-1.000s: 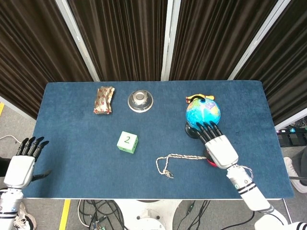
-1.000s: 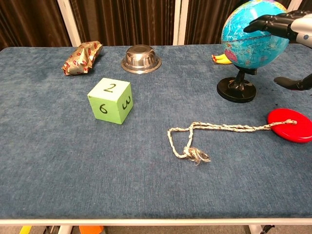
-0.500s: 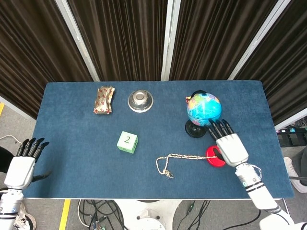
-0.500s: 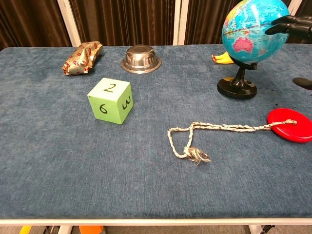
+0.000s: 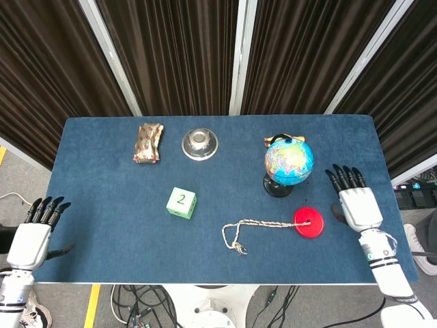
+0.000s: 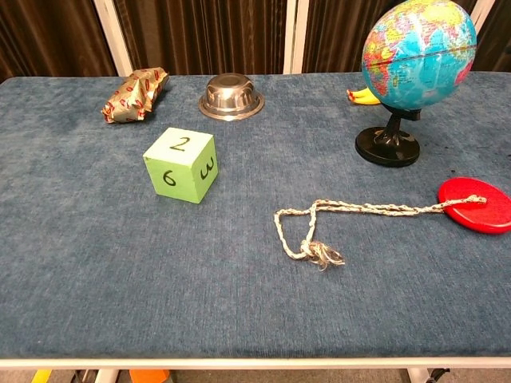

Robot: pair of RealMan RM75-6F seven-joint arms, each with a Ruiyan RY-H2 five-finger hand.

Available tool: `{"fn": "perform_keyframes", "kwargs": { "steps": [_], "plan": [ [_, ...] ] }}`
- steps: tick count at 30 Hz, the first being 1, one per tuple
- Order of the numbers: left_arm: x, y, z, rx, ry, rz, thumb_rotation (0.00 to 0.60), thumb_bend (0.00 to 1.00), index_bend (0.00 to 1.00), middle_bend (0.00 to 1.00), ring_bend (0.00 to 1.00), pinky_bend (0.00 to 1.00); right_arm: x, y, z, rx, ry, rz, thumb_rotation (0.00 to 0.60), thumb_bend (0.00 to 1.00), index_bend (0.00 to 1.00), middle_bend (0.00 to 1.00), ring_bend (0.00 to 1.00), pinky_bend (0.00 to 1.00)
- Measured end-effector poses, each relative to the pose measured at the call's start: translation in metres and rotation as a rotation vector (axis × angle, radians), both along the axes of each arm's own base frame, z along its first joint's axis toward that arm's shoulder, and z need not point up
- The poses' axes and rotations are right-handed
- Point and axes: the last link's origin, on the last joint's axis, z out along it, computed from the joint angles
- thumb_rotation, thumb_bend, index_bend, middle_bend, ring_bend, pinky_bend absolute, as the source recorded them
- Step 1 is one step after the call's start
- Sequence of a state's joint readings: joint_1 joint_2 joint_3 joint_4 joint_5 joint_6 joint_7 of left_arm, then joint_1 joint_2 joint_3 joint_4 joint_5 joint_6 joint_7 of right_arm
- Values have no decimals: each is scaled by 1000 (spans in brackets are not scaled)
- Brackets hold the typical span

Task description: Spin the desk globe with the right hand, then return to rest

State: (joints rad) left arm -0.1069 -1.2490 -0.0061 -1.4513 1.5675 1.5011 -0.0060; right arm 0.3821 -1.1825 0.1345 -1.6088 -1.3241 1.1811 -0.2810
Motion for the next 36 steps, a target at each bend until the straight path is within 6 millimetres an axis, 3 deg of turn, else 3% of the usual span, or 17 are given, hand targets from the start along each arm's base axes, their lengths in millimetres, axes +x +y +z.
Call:
{"fn": "perform_keyframes", "kwargs": {
  "steps": [7, 13, 24, 30, 36],
  "plan": [
    [2, 1, 0, -1, 2, -4, 600, 0, 143, 91, 25, 48, 2, 7, 9, -42, -29, 40, 600, 283, 0, 0, 0, 0],
    [3, 1, 0, 2, 0, -8, 600, 0, 143, 91, 25, 48, 19, 15, 10, -52, -55, 160, 600, 283, 0, 0, 0, 0],
    [1, -1, 4, 10, -7, -7, 600, 0, 143, 91, 25, 48, 55, 14, -16, 37, -62, 273, 600, 282, 0, 0, 0, 0],
    [0, 0, 4, 8, -10, -6, 600, 0, 143, 91, 25, 48, 55, 9, -27, 68, -44, 233, 600, 282, 0, 0, 0, 0],
    [0, 0, 3, 6, -8, -7, 600, 0, 143, 91, 25, 48, 45, 6, -21, 58, -31, 193, 600, 283, 0, 0, 0, 0]
  ]
}}
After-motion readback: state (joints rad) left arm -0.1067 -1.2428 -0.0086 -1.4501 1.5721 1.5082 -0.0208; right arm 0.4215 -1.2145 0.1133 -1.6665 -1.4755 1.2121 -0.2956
